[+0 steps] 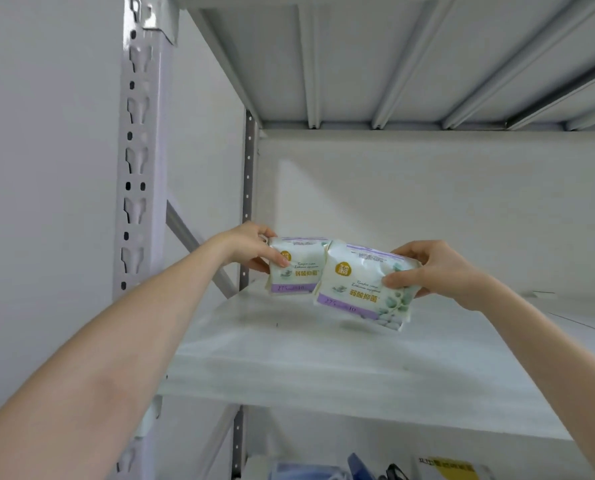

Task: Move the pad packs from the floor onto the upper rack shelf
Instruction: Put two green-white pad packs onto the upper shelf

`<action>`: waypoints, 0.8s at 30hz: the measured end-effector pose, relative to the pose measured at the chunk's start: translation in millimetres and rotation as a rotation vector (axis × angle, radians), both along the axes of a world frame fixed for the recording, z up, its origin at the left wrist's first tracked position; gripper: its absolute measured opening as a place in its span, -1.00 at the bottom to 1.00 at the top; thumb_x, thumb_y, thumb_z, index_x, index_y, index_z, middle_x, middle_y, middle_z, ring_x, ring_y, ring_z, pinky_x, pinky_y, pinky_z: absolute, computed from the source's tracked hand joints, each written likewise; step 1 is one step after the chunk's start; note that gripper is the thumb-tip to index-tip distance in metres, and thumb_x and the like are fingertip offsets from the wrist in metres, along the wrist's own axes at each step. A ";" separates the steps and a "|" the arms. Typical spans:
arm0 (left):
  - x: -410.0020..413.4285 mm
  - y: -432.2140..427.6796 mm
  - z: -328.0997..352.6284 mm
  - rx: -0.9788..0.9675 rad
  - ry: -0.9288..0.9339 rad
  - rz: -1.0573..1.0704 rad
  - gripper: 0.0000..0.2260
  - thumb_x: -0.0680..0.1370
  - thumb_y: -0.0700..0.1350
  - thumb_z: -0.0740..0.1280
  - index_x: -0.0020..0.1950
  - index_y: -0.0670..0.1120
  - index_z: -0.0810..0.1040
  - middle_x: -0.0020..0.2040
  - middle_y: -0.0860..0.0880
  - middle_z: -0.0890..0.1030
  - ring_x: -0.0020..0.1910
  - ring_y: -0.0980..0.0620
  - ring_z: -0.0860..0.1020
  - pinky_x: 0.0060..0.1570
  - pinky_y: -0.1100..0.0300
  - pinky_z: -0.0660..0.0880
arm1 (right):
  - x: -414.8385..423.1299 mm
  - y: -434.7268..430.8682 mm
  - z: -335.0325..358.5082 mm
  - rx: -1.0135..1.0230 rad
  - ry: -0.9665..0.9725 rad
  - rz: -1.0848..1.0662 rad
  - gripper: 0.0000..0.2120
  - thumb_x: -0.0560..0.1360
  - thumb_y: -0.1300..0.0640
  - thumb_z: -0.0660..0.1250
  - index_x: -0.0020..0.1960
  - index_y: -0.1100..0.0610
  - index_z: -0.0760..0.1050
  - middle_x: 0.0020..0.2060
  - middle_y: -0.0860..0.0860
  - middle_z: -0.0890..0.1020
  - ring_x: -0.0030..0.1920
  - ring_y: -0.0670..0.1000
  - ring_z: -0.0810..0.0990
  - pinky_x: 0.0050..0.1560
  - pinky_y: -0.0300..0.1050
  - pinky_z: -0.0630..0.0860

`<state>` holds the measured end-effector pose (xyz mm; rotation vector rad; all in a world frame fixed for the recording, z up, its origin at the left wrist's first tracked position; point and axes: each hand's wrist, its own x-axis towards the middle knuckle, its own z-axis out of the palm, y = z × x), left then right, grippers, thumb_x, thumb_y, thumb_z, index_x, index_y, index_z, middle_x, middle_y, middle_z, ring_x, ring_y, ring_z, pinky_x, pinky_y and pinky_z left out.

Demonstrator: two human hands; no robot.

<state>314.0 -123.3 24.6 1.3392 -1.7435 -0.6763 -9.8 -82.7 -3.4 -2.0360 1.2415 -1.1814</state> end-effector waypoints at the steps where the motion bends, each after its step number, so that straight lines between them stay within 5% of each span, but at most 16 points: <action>1: 3.4 -12.0 1.7 0.013 -0.011 0.001 -0.45 0.33 -0.25 0.58 0.25 -0.18 0.46 0.12 -0.14 0.62 -0.06 -0.04 0.69 -0.22 0.16 0.63 | 2.4 -11.4 3.2 0.007 0.009 0.002 -0.60 0.30 0.21 0.57 0.09 0.15 0.55 -0.12 0.07 0.70 -0.19 0.01 0.71 -0.22 -0.10 0.62; 5: 17.2 -54.1 6.9 0.067 -0.045 -0.003 -0.48 0.33 -0.24 0.58 0.23 -0.17 0.47 0.10 -0.13 0.65 -0.06 -0.06 0.69 -0.17 0.15 0.63 | 12.7 -52.3 12.6 0.037 0.052 0.013 -0.60 0.29 0.20 0.58 0.09 0.15 0.56 -0.12 0.08 0.70 -0.17 0.05 0.71 -0.13 0.00 0.65; 9: 26.7 -87.9 11.2 0.107 -0.047 -0.007 -0.50 0.33 -0.24 0.59 0.20 -0.16 0.49 0.06 -0.14 0.67 -0.07 -0.05 0.70 -0.19 0.18 0.63 | 25.0 -82.0 18.8 0.065 0.092 0.033 -0.62 0.31 0.21 0.57 0.08 0.17 0.57 -0.12 0.07 0.69 -0.22 0.01 0.70 -0.33 -0.19 0.56; 16: 37.4 -134.2 3.6 0.192 -0.064 -0.021 -0.50 0.32 -0.27 0.59 0.20 -0.15 0.51 0.04 -0.12 0.68 -0.07 -0.04 0.70 -0.20 0.19 0.62 | 38.9 -126.0 23.3 0.151 0.164 0.063 -0.62 0.31 0.22 0.56 0.09 0.18 0.55 -0.06 0.10 0.70 -0.10 0.07 0.71 -0.06 -0.01 0.64; 24: 49.7 -156.1 -7.1 0.303 -0.099 -0.037 -0.44 0.30 -0.28 0.60 0.24 -0.14 0.51 0.10 -0.13 0.67 0.02 -0.07 0.68 0.08 0.04 0.60 | 37.6 -150.3 16.3 0.235 0.217 0.068 -0.63 0.34 0.25 0.53 0.11 0.20 0.55 -0.10 0.10 0.72 -0.10 0.07 0.71 -0.14 -0.08 0.62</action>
